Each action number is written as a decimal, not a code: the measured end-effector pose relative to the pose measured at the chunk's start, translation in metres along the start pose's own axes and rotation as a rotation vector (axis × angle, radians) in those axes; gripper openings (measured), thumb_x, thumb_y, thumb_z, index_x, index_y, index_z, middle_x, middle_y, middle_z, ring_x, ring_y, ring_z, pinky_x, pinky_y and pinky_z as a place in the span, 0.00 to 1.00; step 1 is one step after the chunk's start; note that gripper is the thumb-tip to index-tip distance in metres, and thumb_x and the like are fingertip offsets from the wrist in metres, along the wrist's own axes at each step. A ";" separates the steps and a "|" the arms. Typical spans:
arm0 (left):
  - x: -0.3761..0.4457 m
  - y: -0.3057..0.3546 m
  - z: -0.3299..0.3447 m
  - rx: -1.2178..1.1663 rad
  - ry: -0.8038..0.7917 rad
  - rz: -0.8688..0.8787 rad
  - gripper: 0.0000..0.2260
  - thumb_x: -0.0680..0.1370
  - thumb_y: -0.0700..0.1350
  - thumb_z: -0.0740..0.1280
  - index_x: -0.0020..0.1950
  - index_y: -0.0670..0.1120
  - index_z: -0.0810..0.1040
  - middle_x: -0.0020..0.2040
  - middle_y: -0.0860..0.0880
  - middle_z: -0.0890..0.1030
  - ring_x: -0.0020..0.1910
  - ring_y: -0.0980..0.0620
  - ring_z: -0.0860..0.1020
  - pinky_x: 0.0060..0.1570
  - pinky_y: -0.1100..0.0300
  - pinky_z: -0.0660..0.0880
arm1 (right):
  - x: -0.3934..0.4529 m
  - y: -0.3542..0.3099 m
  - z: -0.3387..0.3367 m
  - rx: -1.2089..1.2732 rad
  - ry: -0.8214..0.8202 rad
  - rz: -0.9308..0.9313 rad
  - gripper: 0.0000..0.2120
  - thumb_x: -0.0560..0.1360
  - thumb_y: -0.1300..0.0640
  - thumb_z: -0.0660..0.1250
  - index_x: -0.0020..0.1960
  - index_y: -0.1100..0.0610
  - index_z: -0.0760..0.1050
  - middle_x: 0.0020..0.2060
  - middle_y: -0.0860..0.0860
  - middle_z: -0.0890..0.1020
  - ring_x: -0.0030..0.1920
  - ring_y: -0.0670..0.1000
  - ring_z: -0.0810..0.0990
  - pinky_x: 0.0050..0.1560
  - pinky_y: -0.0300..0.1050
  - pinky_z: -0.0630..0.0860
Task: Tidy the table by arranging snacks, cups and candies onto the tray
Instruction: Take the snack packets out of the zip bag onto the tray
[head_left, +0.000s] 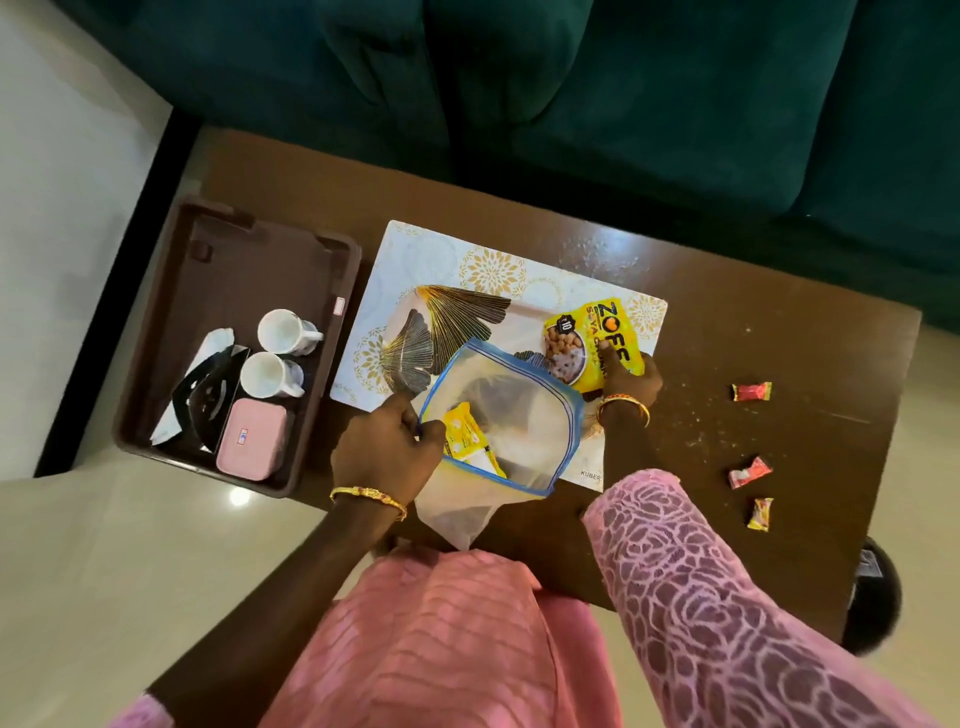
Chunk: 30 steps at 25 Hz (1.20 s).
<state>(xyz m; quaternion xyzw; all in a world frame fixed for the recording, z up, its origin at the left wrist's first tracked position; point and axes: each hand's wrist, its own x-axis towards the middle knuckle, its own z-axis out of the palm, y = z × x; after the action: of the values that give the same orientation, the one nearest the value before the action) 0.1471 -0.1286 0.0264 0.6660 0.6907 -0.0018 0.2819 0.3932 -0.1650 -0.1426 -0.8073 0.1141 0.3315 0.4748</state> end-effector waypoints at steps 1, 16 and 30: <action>0.000 -0.001 0.000 0.006 -0.001 0.003 0.11 0.64 0.53 0.62 0.32 0.46 0.70 0.31 0.43 0.80 0.36 0.38 0.78 0.37 0.50 0.78 | -0.003 0.002 0.004 0.020 0.040 -0.014 0.17 0.65 0.55 0.76 0.51 0.61 0.80 0.49 0.60 0.84 0.44 0.56 0.81 0.51 0.54 0.80; -0.006 -0.028 -0.002 -0.041 0.011 0.049 0.10 0.64 0.53 0.62 0.30 0.48 0.68 0.23 0.52 0.72 0.34 0.40 0.78 0.34 0.54 0.76 | -0.016 0.011 0.020 -1.279 -0.304 -0.726 0.22 0.78 0.60 0.57 0.72 0.53 0.63 0.66 0.65 0.66 0.65 0.65 0.67 0.60 0.59 0.69; -0.044 -0.076 -0.035 -0.236 0.010 0.239 0.09 0.70 0.38 0.69 0.35 0.43 0.70 0.33 0.49 0.69 0.35 0.47 0.68 0.35 0.61 0.61 | -0.231 -0.049 -0.016 -0.337 -0.707 0.007 0.06 0.75 0.67 0.58 0.43 0.60 0.72 0.28 0.54 0.84 0.29 0.52 0.84 0.28 0.42 0.80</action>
<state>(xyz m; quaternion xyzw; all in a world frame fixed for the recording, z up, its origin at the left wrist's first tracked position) 0.0621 -0.1649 0.0447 0.7056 0.6035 0.1161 0.3528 0.2500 -0.1834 0.0454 -0.7095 -0.1098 0.6048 0.3445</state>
